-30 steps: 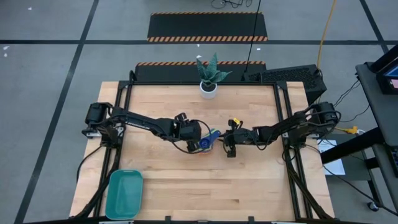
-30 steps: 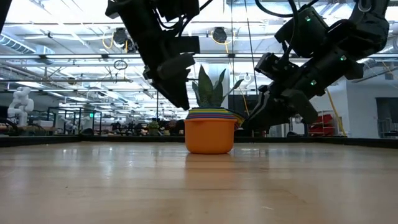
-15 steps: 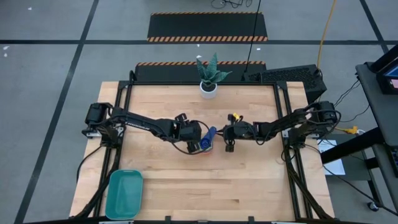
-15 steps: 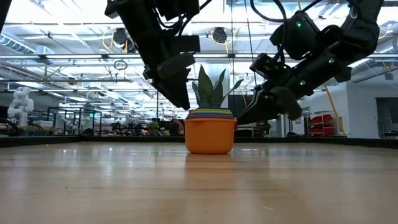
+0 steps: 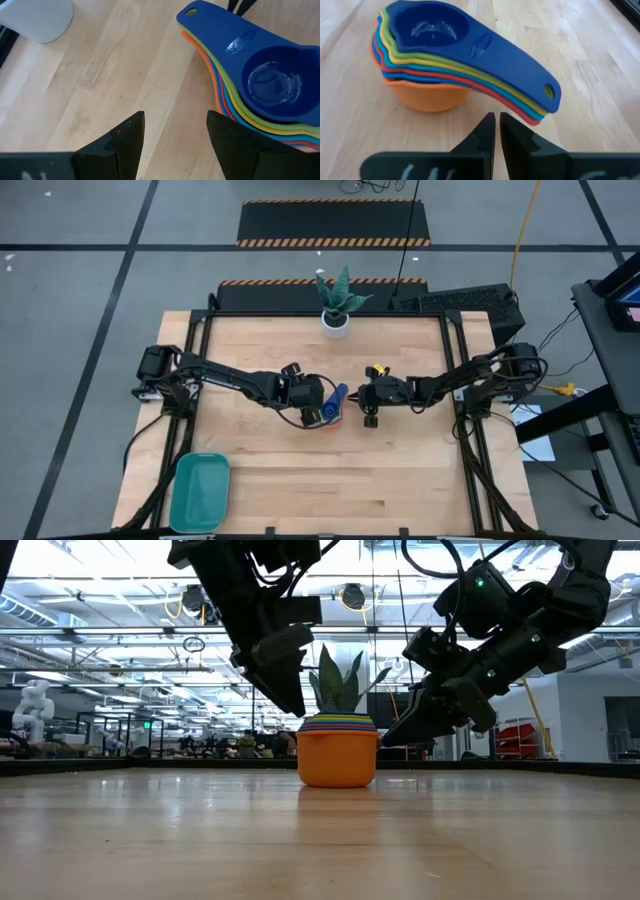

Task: Nest measuring cups in basket
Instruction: Stack the violet measuring cup on the green measuring cup, then put the stacked measuring cups into the green bin

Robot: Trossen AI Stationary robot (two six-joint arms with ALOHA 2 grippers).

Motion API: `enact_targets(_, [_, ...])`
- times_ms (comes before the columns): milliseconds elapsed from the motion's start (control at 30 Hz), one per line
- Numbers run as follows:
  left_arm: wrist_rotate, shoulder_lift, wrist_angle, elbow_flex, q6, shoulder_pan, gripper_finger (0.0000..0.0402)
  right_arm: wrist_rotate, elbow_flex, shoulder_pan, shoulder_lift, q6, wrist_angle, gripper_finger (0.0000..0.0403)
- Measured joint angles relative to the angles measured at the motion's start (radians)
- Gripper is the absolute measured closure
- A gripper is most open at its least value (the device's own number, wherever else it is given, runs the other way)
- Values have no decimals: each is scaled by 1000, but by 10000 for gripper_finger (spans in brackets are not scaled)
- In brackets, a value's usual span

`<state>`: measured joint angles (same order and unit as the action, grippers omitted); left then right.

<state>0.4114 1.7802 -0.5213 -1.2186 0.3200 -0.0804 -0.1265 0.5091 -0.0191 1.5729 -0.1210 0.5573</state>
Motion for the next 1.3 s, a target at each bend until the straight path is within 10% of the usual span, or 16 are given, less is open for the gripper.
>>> enact_targets(833, [-1, 0, 31, 0, 39, -20, 183, -5, -1, -33, 39, -42, 76, 385])
enact_targets(1300, [21, 0, 53, 0, 317, -230, 183, 7, 0, 154, -61, 341, -212, 385])
